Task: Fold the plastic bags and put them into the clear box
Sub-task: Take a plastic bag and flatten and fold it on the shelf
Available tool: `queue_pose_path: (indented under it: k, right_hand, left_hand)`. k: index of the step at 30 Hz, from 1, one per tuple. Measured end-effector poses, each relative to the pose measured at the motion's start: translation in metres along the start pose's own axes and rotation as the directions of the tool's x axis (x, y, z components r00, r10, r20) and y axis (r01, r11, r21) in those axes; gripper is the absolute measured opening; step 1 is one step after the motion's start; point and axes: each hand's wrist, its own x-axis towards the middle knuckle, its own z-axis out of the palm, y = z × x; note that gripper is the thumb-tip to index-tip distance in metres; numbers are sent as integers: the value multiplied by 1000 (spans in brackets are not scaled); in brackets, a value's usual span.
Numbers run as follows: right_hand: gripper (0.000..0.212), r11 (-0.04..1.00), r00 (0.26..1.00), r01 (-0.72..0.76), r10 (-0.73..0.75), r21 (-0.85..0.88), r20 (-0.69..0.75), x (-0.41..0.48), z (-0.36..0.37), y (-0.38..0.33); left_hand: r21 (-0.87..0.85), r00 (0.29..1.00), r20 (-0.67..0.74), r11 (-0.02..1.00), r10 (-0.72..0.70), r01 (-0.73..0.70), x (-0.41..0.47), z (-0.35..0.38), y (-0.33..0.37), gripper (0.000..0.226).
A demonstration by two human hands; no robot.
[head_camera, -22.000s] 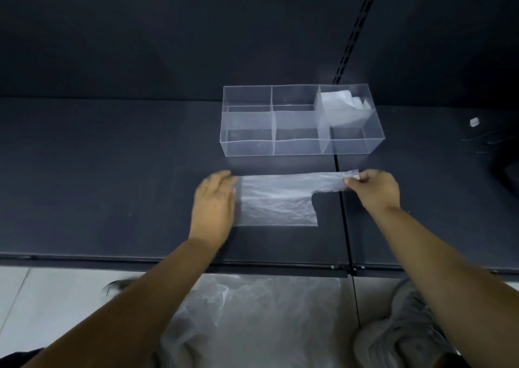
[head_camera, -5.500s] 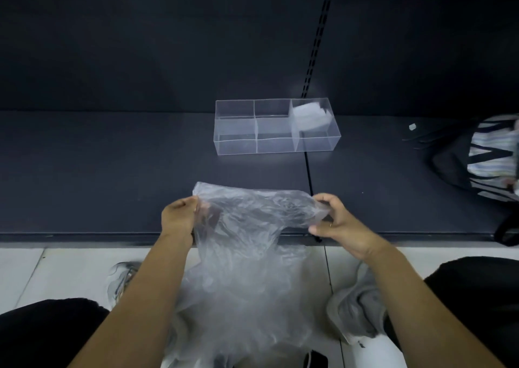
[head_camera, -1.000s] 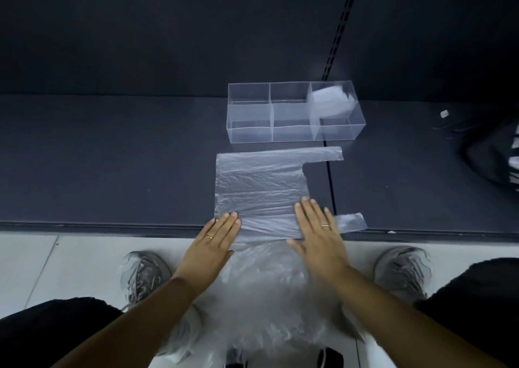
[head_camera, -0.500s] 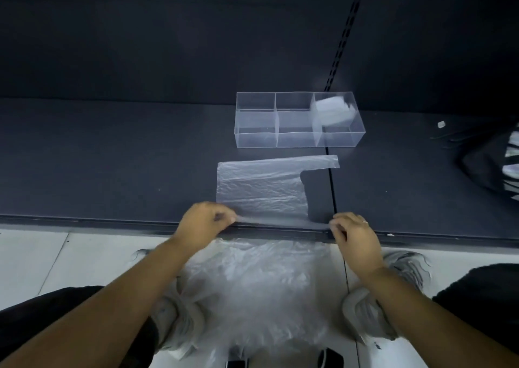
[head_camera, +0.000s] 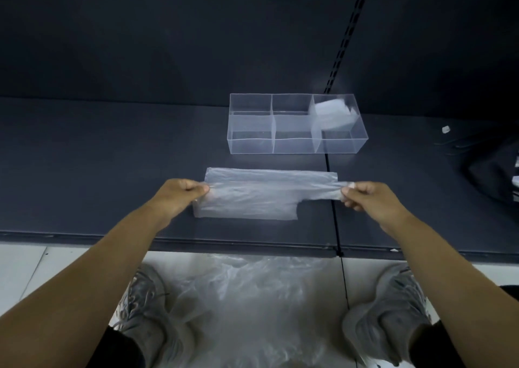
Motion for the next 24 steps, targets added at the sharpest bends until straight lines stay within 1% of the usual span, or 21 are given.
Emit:
queue_pose_path:
  k: [3,5,7,10,11,12,13,14,15,16,17,18,19,20,21,22,23,24]
  right_hand:
    - [15,999,987,-37,31,-34,-157,27,13,-1]
    - [18,994,978,-72,53,-86,-201,42,20,2]
    - [20,988,969,-104,73,-119,-235,53,26,5]
    - [18,976,957,-124,70,-178,-281,63,31,8]
    - [18,971,957,-125,63,-205,-285,65,31,8]
    - [19,967,956,-125,57,-224,-287,66,31,8]
    - [20,964,956,-124,52,-235,-290,67,31,8]
    - [21,961,955,-123,47,-247,-293,67,32,8]
    - [20,958,954,-123,43,-257,-297,67,32,8]
    - [20,956,953,-125,41,-266,-301,67,32,8]
    - [20,953,951,-130,42,-272,-305,68,33,8]
    - [22,951,950,-133,42,-278,-309,68,33,7]
    - [23,950,949,-138,45,-281,-313,68,34,6]
    - [24,948,948,-147,53,-283,-315,68,34,5]
    - [23,947,947,-159,66,-280,-316,68,34,4]
    - [22,944,945,-174,81,-279,-317,66,34,1]
    - [19,940,940,-190,91,-283,-329,64,36,-2]
    - [15,931,926,-199,77,-306,-369,61,40,-6]
  left_hand:
    - [32,996,-87,999,-11,14,26,2,1,15]
    - [59,988,-154,998,-7,16,41,6,0,23]
    - [138,975,-220,990,19,12,52,12,-2,28]
    - [293,957,-279,956,78,8,55,22,-2,32]
    - [339,946,-301,941,119,-10,54,24,-2,31]
    - [398,921,-339,916,191,-43,52,27,-1,27]
    - [479,874,-382,873,299,-89,49,31,0,21]
    - [573,807,-403,807,432,-146,46,35,0,14]
    - [659,731,-373,718,571,-225,40,41,0,8]
    - [726,664,-292,611,689,-315,34,49,0,10]
    - [772,613,-174,493,770,-401,29,58,-3,18]
    - [792,594,-50,394,803,-467,25,67,-8,28]
    - [794,623,56,343,780,-502,22,74,-14,37]
    - [796,696,133,342,705,-499,21,78,-19,45]
    - [817,773,174,349,609,-459,21,80,-24,52]
    - [845,831,182,348,525,-405,23,79,-31,59]
    - [869,862,170,340,477,-360,26,79,-38,64]
    - [886,872,158,322,464,-332,28,79,-44,67]
